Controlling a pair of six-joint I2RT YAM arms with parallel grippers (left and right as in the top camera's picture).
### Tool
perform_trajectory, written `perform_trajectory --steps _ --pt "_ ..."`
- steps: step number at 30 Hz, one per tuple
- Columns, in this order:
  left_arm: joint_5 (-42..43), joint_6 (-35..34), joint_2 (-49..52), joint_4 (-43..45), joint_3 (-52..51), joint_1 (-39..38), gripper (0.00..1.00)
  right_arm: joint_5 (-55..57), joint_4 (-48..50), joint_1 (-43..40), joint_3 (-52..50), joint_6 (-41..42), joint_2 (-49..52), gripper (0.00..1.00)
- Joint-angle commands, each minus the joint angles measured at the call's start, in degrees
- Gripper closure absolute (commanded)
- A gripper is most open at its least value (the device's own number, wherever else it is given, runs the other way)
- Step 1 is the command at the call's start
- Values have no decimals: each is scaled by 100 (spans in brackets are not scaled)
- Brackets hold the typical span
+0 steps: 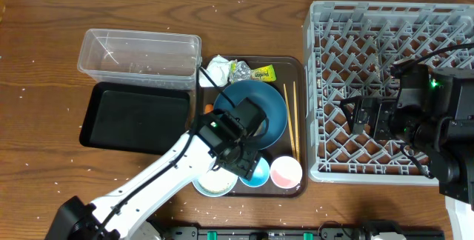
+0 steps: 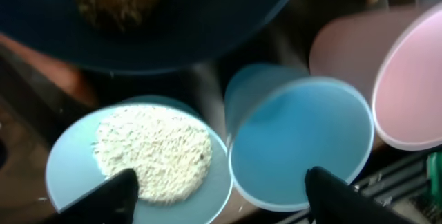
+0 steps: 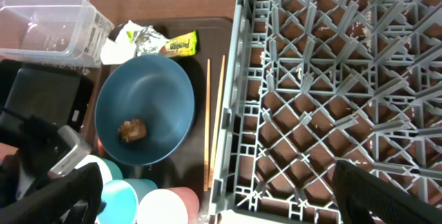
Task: Sort waste into correct bins and load items into the dishwasher rack
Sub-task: 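Reach left gripper down to the light-blue cup and grasp it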
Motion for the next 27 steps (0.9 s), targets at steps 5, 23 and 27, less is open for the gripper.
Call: perform_trajectory --steps 5,23,27 --pt "-63 26 525 59 -22 -90 44 0 -7 -31 103 96 -4 1" --pt "0 -2 713 131 9 -114 94 0 -114 -31 103 96 -4 1" --pt "286 -11 592 -299 295 -39 94 -2 -116 -31 103 96 -4 1"
